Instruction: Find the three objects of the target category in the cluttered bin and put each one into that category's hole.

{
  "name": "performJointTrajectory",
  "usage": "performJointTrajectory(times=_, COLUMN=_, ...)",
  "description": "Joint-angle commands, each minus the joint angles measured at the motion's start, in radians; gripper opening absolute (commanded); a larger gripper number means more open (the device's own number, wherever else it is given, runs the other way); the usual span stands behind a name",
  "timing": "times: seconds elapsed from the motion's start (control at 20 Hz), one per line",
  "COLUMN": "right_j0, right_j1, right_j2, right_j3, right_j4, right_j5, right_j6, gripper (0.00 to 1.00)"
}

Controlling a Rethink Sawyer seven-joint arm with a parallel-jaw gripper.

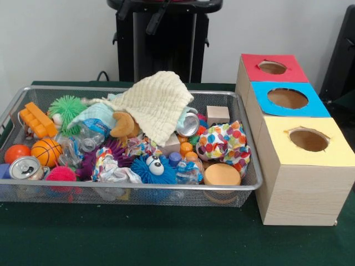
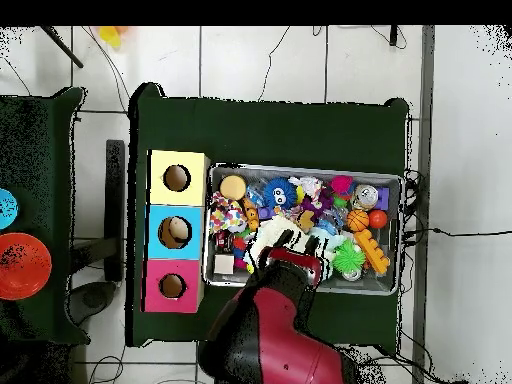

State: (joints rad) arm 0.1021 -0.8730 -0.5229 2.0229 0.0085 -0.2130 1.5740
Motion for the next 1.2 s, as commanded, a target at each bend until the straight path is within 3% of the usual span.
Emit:
performJointTrajectory(times=0.05, right_j0=-0.003, right_j1=0.026, right_j2=0.130, right_j3=0.044, right_j4=-0.007, right_j5=-0.065, right_j6=0.234, gripper=1.00)
performJointTrajectory(times=0.65, right_j0=-0.043, right_j1=0.042, right_j2=0.173, right_j3=0.046, right_j4=-0.033, right_j5=-0.115, right_j6=0.239, gripper=1.00)
performJointTrajectory(times=1.2, right_j0=-0.112, right_j1=0.136, right_j2=0.227, right_j3=0.009, right_j4=-0.063, right_j5=-0.261, right_j6=0.252, gripper=1.00)
